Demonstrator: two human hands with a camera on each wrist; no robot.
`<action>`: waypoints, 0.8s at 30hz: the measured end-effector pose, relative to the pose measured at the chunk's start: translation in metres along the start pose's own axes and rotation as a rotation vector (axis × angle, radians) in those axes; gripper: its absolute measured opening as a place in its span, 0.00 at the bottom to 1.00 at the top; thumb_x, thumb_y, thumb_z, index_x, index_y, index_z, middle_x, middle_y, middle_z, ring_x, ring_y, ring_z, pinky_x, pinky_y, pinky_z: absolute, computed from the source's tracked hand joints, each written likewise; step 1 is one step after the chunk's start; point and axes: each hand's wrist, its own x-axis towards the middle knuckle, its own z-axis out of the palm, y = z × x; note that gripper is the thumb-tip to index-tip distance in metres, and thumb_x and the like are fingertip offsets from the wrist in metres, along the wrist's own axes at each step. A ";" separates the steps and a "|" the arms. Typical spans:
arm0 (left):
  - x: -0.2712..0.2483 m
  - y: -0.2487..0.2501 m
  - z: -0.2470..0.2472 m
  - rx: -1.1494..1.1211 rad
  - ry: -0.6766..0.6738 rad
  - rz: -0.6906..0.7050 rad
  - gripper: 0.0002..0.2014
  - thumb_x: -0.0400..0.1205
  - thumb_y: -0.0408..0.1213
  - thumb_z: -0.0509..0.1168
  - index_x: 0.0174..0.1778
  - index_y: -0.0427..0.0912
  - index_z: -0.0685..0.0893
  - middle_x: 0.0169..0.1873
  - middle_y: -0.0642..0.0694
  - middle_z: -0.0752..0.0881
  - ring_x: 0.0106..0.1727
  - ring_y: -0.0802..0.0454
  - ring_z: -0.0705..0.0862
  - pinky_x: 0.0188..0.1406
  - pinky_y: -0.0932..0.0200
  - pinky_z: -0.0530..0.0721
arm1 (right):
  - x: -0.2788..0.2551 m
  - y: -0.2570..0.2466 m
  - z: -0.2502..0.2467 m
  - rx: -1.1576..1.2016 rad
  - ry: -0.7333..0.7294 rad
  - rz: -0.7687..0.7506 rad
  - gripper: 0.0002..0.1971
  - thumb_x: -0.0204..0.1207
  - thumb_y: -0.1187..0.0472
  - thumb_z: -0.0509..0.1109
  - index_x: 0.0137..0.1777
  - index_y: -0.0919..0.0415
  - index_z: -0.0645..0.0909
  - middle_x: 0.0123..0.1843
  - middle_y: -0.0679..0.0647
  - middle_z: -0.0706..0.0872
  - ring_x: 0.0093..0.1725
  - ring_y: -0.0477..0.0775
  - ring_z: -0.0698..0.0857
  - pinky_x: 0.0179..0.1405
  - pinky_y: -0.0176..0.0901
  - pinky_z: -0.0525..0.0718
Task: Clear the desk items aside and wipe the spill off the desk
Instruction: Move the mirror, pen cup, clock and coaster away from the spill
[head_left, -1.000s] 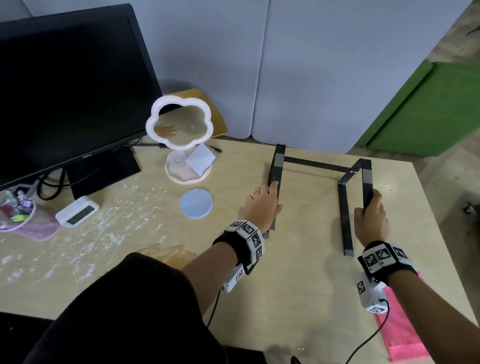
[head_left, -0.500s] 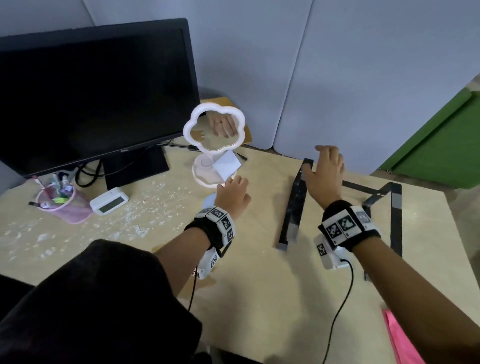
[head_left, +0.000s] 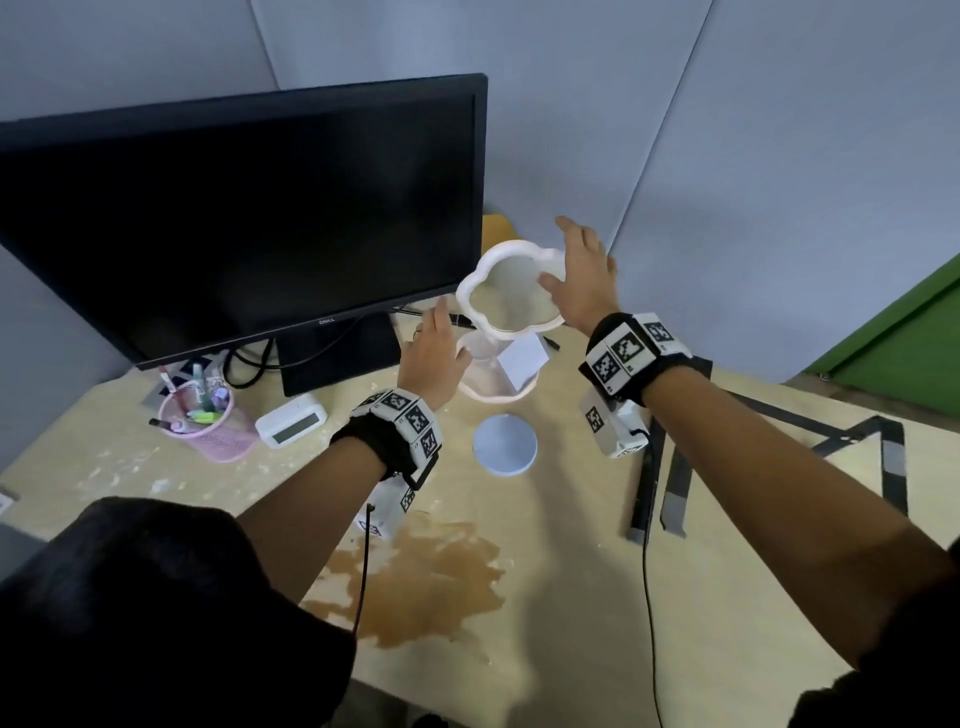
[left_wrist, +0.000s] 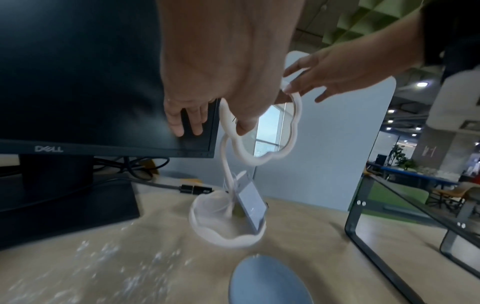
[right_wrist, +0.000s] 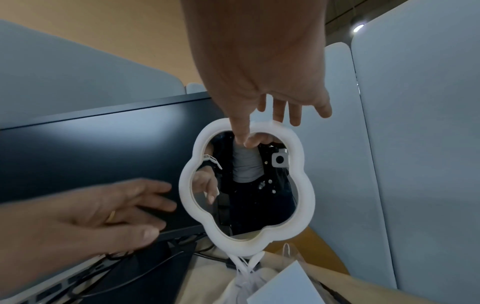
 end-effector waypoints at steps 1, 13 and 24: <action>0.006 0.002 -0.004 -0.033 0.005 0.012 0.35 0.84 0.37 0.60 0.82 0.37 0.49 0.79 0.40 0.62 0.74 0.38 0.71 0.66 0.41 0.72 | 0.003 -0.001 0.002 0.008 -0.011 0.004 0.29 0.77 0.61 0.68 0.77 0.55 0.63 0.74 0.57 0.71 0.72 0.61 0.71 0.74 0.66 0.63; 0.024 0.012 -0.012 -0.179 0.171 0.212 0.11 0.83 0.29 0.58 0.61 0.32 0.75 0.57 0.35 0.79 0.57 0.35 0.81 0.49 0.40 0.81 | -0.017 0.009 -0.001 -0.051 0.152 -0.078 0.07 0.75 0.68 0.65 0.48 0.57 0.81 0.44 0.57 0.87 0.43 0.66 0.83 0.38 0.48 0.76; -0.019 0.018 0.028 0.050 -0.185 0.082 0.31 0.78 0.42 0.68 0.75 0.40 0.65 0.72 0.39 0.68 0.72 0.37 0.70 0.65 0.39 0.71 | -0.046 0.022 -0.148 0.074 0.450 -0.107 0.10 0.74 0.60 0.67 0.53 0.59 0.81 0.47 0.56 0.87 0.46 0.54 0.81 0.39 0.38 0.66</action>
